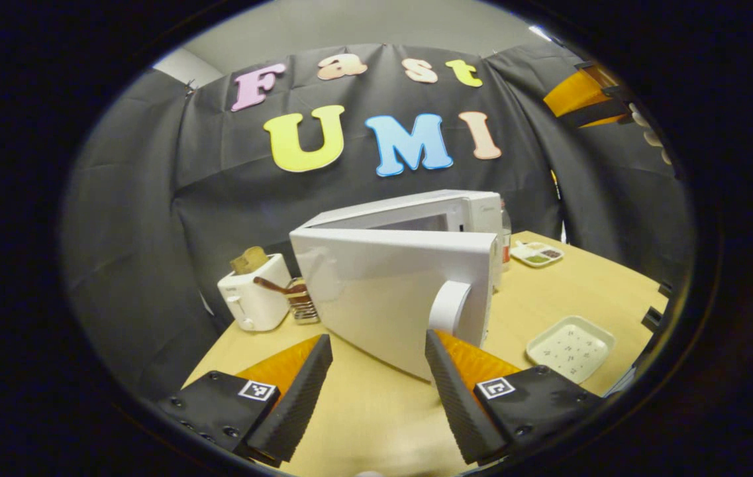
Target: Open the microwave oven with the left hand, put the food in, and close the microwave oven.
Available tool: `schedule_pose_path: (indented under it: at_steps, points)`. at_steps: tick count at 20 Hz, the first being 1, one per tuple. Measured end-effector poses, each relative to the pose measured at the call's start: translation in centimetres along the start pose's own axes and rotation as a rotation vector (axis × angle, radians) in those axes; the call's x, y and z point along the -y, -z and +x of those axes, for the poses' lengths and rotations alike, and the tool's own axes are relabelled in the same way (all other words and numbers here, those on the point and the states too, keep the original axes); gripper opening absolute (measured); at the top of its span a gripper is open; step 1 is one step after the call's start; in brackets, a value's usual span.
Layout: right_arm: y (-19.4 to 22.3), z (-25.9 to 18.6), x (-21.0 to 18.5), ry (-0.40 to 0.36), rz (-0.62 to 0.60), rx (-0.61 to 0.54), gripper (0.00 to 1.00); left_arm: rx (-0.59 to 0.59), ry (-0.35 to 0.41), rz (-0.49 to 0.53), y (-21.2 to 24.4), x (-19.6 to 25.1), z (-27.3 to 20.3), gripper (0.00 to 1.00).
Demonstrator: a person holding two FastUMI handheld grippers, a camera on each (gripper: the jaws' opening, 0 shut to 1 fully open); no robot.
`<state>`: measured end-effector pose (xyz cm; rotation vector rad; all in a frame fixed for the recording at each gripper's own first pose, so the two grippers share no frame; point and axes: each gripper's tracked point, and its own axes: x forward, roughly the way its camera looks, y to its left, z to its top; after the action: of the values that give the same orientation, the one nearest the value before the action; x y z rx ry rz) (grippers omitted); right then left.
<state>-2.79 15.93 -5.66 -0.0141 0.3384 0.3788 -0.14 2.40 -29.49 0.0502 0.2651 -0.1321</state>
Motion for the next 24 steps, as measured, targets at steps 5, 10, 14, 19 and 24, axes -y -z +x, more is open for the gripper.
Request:
schedule_pose_path:
  at_steps: [5, 10, 14, 19, 24]
  points:
    - [0.3, -0.9, 3.2, 0.04, 0.028, -0.013, 0.96, 0.015, 0.061, 0.029, -1.6, 4.2, 4.9, 0.94]
    - [1.3, -2.9, 7.4, 0.132, 0.045, -0.038, 0.96, 0.019, 0.104, 0.03, -2.5, 7.5, 10.1, 0.95]
    - [2.4, -3.9, 9.8, 0.195, 0.058, -0.064, 0.96, 0.013, 0.12, 0.022, -3.3, 9.3, 14.3, 0.94]
    - [3.3, -4.2, 11.5, 0.236, 0.084, -0.089, 0.96, 0.003, 0.101, -0.02, -3.7, 10.1, 18.4, 0.95]
    - [3.5, -4.7, 12.9, 0.269, 0.119, -0.094, 0.96, 0.009, 0.072, -0.034, -4.5, 10.3, 21.6, 0.97]
